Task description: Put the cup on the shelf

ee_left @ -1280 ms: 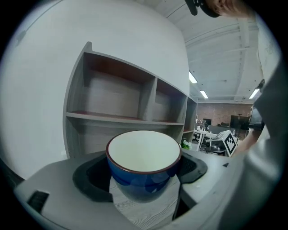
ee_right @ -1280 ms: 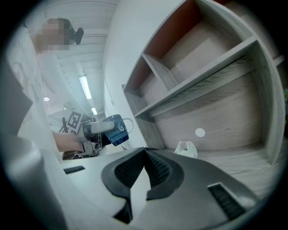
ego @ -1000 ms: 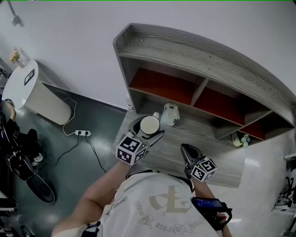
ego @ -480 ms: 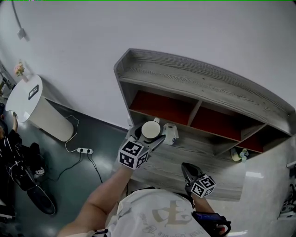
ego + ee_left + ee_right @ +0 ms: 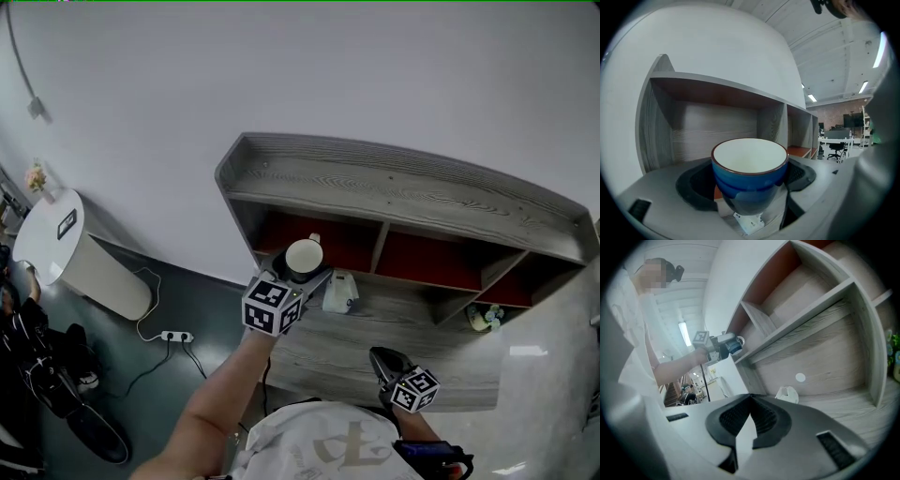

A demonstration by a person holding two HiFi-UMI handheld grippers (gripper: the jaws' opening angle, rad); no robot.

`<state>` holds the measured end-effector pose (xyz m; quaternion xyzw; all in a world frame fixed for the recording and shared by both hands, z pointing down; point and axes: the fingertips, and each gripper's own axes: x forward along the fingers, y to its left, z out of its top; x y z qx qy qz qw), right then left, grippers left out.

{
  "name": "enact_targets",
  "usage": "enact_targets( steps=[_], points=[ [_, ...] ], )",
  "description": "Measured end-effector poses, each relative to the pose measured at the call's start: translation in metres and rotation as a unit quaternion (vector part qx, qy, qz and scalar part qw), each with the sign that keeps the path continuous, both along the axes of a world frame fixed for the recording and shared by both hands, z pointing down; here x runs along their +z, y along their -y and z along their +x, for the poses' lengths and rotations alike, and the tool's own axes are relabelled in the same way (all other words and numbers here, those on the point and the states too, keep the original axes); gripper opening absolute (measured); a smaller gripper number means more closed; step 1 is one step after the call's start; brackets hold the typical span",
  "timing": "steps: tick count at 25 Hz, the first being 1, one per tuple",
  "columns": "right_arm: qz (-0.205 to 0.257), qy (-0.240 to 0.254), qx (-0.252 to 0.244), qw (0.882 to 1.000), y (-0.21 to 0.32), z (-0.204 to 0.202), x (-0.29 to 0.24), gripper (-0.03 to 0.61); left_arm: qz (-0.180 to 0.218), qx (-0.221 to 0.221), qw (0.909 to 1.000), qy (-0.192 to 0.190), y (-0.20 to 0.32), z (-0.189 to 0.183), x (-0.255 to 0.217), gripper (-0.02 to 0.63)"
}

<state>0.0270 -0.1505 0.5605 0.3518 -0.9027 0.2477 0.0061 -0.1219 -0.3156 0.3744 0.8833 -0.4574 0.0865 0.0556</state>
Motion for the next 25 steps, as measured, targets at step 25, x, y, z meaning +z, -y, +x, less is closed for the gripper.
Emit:
enact_targets(
  steps=[25],
  points=[
    [-0.020, 0.004, 0.055, 0.998, 0.005, 0.029, 0.012, 0.005, -0.029, -0.024, 0.9991, 0.019, 0.096, 0.027, 0.023, 0.410]
  ],
)
